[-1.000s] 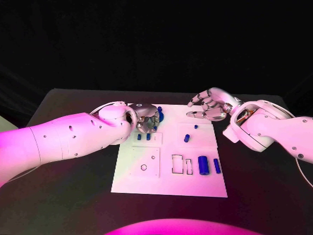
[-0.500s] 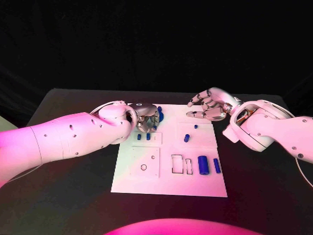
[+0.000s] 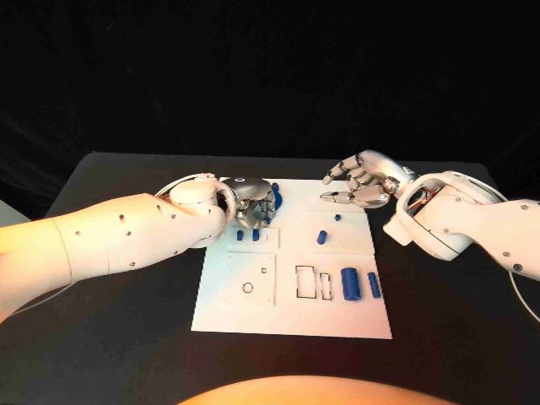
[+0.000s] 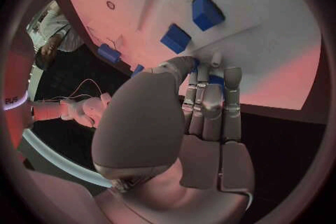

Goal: Assemble the parts on the task board

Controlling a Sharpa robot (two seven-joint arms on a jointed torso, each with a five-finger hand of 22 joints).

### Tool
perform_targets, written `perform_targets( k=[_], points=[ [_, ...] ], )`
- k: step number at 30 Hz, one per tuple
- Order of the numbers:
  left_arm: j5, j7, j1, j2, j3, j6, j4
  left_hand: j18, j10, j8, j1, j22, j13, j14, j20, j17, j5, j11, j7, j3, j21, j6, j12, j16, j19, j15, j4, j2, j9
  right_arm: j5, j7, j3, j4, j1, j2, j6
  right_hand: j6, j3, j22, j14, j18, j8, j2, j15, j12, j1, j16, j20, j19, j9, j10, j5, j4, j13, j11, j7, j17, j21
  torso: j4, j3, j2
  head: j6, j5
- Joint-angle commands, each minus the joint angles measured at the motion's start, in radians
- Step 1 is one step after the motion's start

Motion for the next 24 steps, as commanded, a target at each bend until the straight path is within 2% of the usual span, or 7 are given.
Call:
perform_targets(
  k=[1, 10, 15, 20, 24],
  points=[
    [0.012, 0.023, -0.002, 0.001, -0.001, -0.012, 0.001, -0.01, 0.015, 0.003, -0.004, 0.011, -0.002, 0.01, -0.002, 0.004, -0.004, 0.0, -0.001, 0.0, 0.013, 0.013, -0.011, 0.007, 0.012, -0.002, -0.009, 0.01, 0.004, -0.006, 0.003, 0.0, 0.001, -0.001, 0.001, 0.018, -0.003, 0.006, 0.093, 0.053, 0.011, 0.004, 0.008, 0.003, 0.003, -0.002, -0.004, -0.003, -0.001, -0.001, 0.0, 0.003, -0.001, 0.015, -0.002, 0.0, 0.055, 0.001, -0.0005, -0.0003, -0.001, 0.001, 0.001],
    [0.034, 0.031, -0.002, -0.019, 0.003, -0.046, 0.017, -0.012, 0.028, -0.001, -0.011, 0.025, -0.005, 0.017, -0.004, 0.009, -0.003, 0.0, -0.002, 0.004, 0.026, 0.023, -0.027, 0.011, 0.022, -0.003, -0.015, 0.01, 0.006, -0.006, 0.003, 0.0, 0.0, -0.001, 0.002, 0.02, -0.003, 0.006, 0.093, 0.053, 0.011, 0.004, 0.008, 0.003, 0.003, -0.002, -0.004, -0.003, -0.001, -0.001, 0.0, 0.003, -0.001, 0.015, -0.002, 0.0, 0.055, 0.001, -0.0002, -0.0004, 0.0, 0.006, 0.0],
    [0.058, 0.029, -0.002, -0.042, 0.024, -0.05, 0.041, -0.013, 0.034, -0.004, -0.019, 0.03, -0.008, 0.02, -0.003, 0.01, -0.003, 0.001, -0.001, 0.005, 0.031, 0.027, -0.038, 0.012, 0.026, -0.003, -0.016, 0.008, 0.007, -0.006, 0.002, 0.0, -0.002, -0.001, 0.002, 0.021, -0.003, 0.006, 0.093, 0.053, 0.011, 0.004, 0.008, 0.003, 0.003, -0.002, -0.004, -0.003, -0.001, -0.001, 0.0, 0.003, -0.001, 0.015, -0.002, 0.0, 0.055, 0.001, 0.0002, -0.0002, -0.001, 0.01, 0.0],
    [0.086, 0.02, -0.001, -0.08, 0.051, -0.032, 0.079, -0.014, 0.039, -0.007, -0.028, 0.034, -0.009, 0.023, -0.003, 0.011, -0.003, 0.001, -0.002, 0.004, 0.034, 0.03, -0.048, 0.014, 0.029, -0.003, -0.015, 0.004, 0.008, -0.007, 0.001, 0.0, -0.003, -0.001, 0.0, 0.021, -0.003, 0.006, 0.093, 0.053, 0.011, 0.004, 0.008, 0.003, 0.003, -0.002, -0.004, -0.003, -0.001, -0.001, 0.0, 0.003, -0.001, 0.015, -0.002, 0.0, 0.055, 0.001, 0.0011, 0.0003, -0.003, 0.01, 0.001],
    [0.098, 0.012, 0.0, -0.116, 0.065, -0.024, 0.107, -0.014, 0.04, -0.008, -0.031, 0.034, -0.01, 0.023, -0.003, 0.011, -0.003, 0.001, -0.002, 0.004, 0.034, 0.03, -0.05, 0.014, 0.029, -0.003, -0.015, 0.003, 0.008, -0.007, 0.0, 0.0, -0.003, -0.001, -0.002, 0.022, -0.003, 0.006, 0.093, 0.053, 0.011, 0.004, 0.008, 0.003, 0.003, -0.002, -0.004, -0.003, -0.001, -0.001, 0.0, 0.003, -0.001, 0.015, -0.002, 0.0, 0.055, 0.001, 0.0023, 0.0, -0.002, 0.011, 0.002]
  ],
)
